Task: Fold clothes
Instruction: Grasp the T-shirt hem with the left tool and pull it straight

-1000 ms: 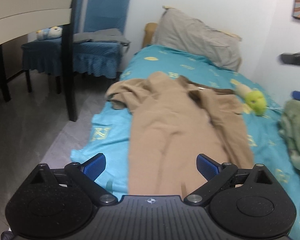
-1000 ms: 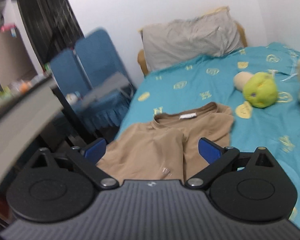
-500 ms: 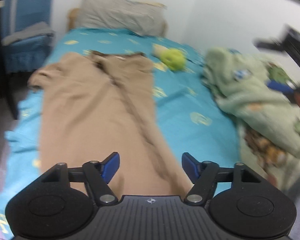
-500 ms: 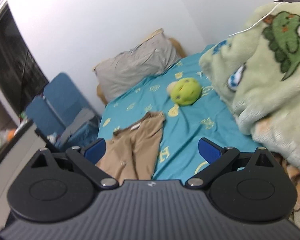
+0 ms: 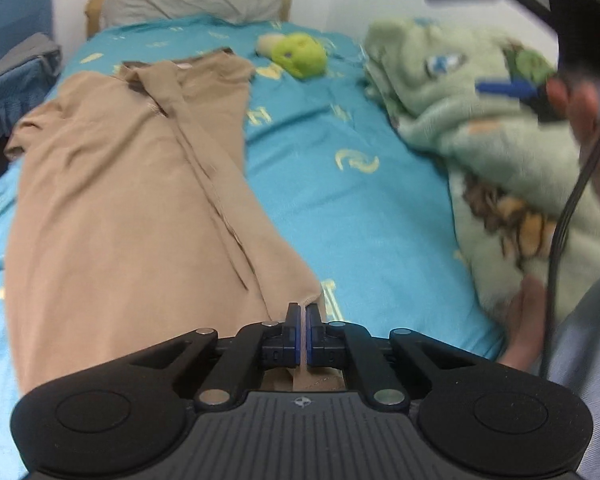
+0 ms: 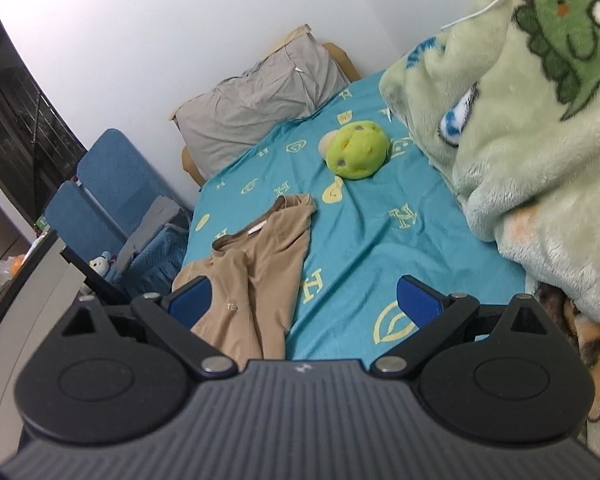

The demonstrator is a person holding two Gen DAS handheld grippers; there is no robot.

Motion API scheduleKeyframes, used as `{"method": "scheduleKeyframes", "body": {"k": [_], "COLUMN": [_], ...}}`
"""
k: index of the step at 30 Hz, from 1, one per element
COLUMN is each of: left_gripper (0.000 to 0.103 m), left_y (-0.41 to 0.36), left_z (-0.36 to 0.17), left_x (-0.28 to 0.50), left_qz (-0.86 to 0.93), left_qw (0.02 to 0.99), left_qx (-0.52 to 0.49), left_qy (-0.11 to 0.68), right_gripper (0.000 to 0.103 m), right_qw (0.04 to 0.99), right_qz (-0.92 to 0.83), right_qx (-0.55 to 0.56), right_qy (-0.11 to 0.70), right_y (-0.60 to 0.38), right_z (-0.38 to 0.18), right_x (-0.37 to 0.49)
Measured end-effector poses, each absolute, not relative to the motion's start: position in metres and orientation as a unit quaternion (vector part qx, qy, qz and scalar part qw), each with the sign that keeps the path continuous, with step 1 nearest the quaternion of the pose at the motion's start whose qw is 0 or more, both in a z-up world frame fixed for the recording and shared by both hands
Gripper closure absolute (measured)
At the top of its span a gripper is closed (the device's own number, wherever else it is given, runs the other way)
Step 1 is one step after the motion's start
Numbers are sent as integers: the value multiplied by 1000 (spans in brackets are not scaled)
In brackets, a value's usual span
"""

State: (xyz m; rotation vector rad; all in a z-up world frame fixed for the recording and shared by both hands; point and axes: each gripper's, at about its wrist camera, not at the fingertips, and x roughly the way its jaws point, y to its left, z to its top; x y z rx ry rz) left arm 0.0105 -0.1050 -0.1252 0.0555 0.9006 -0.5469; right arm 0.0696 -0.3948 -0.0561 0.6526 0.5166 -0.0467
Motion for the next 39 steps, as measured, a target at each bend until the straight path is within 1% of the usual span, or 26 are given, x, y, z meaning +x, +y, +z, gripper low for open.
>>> {"method": "scheduleKeyframes", "body": {"k": [4,8,12,14,15,16,18,19,20,21,22,25,27,29,30,32,33,39], "left_gripper": [101,101,100,100,97,89,82,75,71,62,58,55,54,55,59,81,98,99], "left_y": [-60,-8,22,25,24,24,21,18,12,2,-8,-38,-59,-78,-84,-89,-89,-95], "left_z": [-109,-102,-112,-119,-121,-123,-117,-113,-108,-105,-102,-96,-105,-119,-128,-137,-139,-106], "left_x": [29,50,67,70,70,71,64,59,54,46,39,16,6,1,1,4,5,-23], "left_qz": [-270,-234,-149,-122,-115,-107,-114,-124,-138,-156,-174,-232,-261,-262,-250,-243,-244,-285], "left_qw": [840,825,834,832,833,834,844,850,856,859,862,856,836,816,812,804,801,831], "left_qx": [-93,-147,-86,-47,-27,-7,7,13,22,36,51,94,117,148,163,164,156,107], "left_qy": [460,492,525,539,540,541,525,512,498,486,473,453,468,493,501,518,524,465], "right_gripper": [2,2,2,2,2,2,2,2,2,2,2,2,2,2,2,2,2,3], "right_qw": [908,904,902,901,900,900,899,899,898,898,897,894,893,892,892,892,891,885], "right_qz": [-18,-21,-20,-17,-16,-14,-11,-11,-11,-11,-11,-8,-6,-5,-4,-5,-5,17], "right_qx": [328,330,326,324,324,324,324,324,325,325,326,330,333,335,335,334,335,344], "right_qy": [260,270,283,288,291,292,294,295,296,297,299,302,303,304,305,305,305,312], "right_y": [-396,-394,-389,-388,-387,-387,-386,-386,-386,-386,-386,-386,-386,-386,-386,-387,-388,-386], "right_z": [-58,-61,-63,-64,-65,-65,-66,-67,-67,-68,-68,-69,-70,-70,-70,-71,-71,-73], "right_x": [72,76,81,83,84,84,85,85,85,86,87,88,89,89,89,89,89,95]}}
